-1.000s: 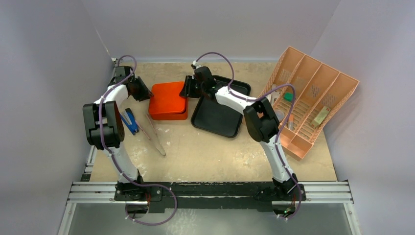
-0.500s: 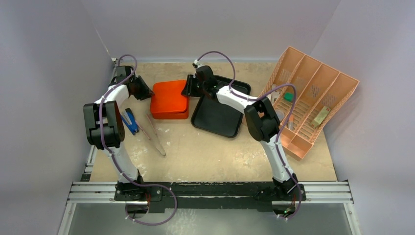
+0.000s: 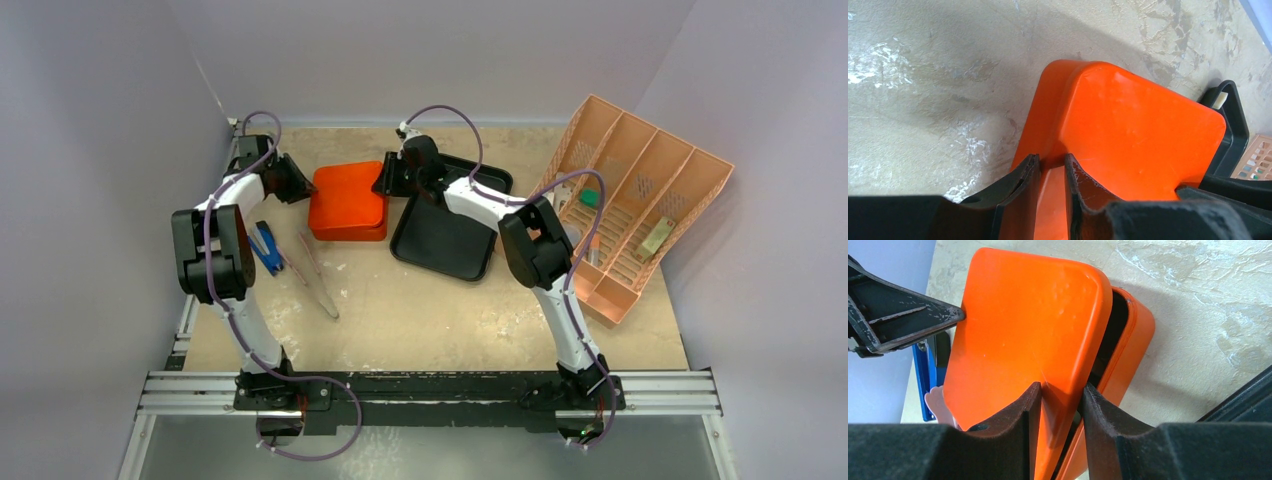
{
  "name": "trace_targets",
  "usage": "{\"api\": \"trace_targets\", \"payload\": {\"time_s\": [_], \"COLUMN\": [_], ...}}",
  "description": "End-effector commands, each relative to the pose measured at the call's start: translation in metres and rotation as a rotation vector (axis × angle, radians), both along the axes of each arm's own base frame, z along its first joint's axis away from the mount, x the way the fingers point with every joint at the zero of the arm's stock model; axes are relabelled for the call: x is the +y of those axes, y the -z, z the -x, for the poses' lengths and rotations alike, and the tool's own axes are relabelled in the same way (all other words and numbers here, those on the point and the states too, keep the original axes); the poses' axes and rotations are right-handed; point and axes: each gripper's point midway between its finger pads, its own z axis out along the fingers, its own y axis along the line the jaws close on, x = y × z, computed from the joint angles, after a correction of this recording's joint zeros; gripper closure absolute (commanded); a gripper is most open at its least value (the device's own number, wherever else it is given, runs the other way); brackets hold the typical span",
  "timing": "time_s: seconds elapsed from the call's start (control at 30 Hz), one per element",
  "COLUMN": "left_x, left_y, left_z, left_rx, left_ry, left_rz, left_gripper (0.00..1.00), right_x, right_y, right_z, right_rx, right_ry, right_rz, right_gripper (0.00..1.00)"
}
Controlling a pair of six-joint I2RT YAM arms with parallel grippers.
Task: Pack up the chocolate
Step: Close the box lid on the packing box.
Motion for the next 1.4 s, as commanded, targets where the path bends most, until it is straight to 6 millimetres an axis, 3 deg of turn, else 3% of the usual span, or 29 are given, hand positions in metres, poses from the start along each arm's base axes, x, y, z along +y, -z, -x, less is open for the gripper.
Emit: {"api": "trace_targets", "payload": {"time_s": [0.0, 0.2, 0.33, 0.43, 0.6, 0.73, 0.97, 1.37], "left_x": [-0.023, -0.024, -0.032, -0.034, -0.015, 0.002, 0.008, 0.012], "left_y": [-0.009, -0.031, -0.044, -0.044, -0.046, -0.046, -0.045, -0.05], "left_z": [-0.012, -0.022, -0.03, -0.03, -0.025, -0.02, -0.013, -0.011], "left_rx": [-0.06, -0.115, -0.165, -0.161, -0.133, -0.097, -0.077, -0.079], "left_ry": [0.052, 0.048, 0.061, 0.067, 0.003, -0.05, -0.066, -0.089], "left_rz": [0.065, 0.076, 0.13, 0.146, 0.056, -0.021, -0.026, 0.035], "left_gripper": [0.76, 0.78, 0.71, 0.64, 0.54, 0.54, 0.54, 0.54], "right_x": [0.004, 0.003, 0.003, 0.001, -0.003, -0.006, -0.01, -0.016], "right_y": [-0.044, -0.049, -0.051, -0.053, -0.057, -0.059, -0.067, -0.078], "right_z": [-0.006, -0.01, -0.011, -0.014, -0.016, -0.016, -0.018, -0.025], "right_rx": [-0.116, -0.101, -0.084, -0.053, -0.035, 0.011, 0.036, 0.045], "right_ry": [-0.007, -0.004, 0.022, 0.051, 0.076, 0.078, 0.093, 0.11], "right_rz": [-0.03, -0.079, -0.129, -0.193, -0.251, -0.322, -0.407, -0.534], "right_gripper": [0.64, 0.67, 0.69, 0.74, 0.82, 0.87, 1.0, 1.0]}}
